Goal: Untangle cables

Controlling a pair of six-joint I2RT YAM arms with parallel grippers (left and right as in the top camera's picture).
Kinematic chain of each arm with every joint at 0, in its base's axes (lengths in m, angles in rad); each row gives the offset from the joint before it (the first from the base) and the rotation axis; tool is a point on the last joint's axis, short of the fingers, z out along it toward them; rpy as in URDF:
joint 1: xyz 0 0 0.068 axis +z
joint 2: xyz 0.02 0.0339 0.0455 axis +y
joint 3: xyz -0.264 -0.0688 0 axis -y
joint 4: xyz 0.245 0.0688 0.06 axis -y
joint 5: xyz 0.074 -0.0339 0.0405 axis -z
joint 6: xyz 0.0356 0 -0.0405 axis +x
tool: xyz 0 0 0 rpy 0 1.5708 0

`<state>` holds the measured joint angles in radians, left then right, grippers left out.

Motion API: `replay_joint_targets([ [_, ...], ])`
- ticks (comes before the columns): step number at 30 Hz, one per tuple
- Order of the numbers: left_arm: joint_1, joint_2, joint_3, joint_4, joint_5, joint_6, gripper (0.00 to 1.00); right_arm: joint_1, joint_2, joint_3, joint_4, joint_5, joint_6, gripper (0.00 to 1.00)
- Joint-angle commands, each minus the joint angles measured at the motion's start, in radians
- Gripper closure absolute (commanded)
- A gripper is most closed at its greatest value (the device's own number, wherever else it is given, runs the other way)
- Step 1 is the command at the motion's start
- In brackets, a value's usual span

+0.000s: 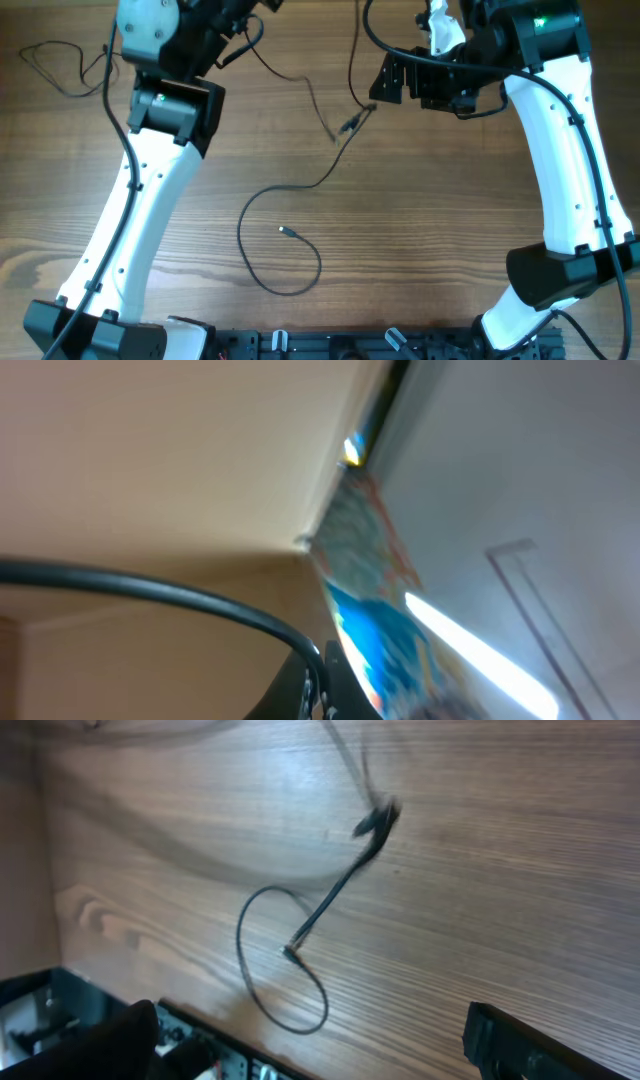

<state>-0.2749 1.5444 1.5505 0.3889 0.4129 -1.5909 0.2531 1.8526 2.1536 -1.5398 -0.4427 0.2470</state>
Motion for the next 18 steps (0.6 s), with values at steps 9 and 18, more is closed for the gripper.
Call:
replay_joint_targets([
  [9, 0.051, -0.011, 0.008, 0.003, -0.074, -0.079, 0.96, 0.171, 0.003, -0.171, 0.284, 0.182, 0.291, 0.01],
  [18, 0.061, -0.015, 0.008, 0.003, -0.066, -0.079, 0.96, 0.170, 0.003, -0.556, 0.647, 0.244, 0.381, 0.53],
])
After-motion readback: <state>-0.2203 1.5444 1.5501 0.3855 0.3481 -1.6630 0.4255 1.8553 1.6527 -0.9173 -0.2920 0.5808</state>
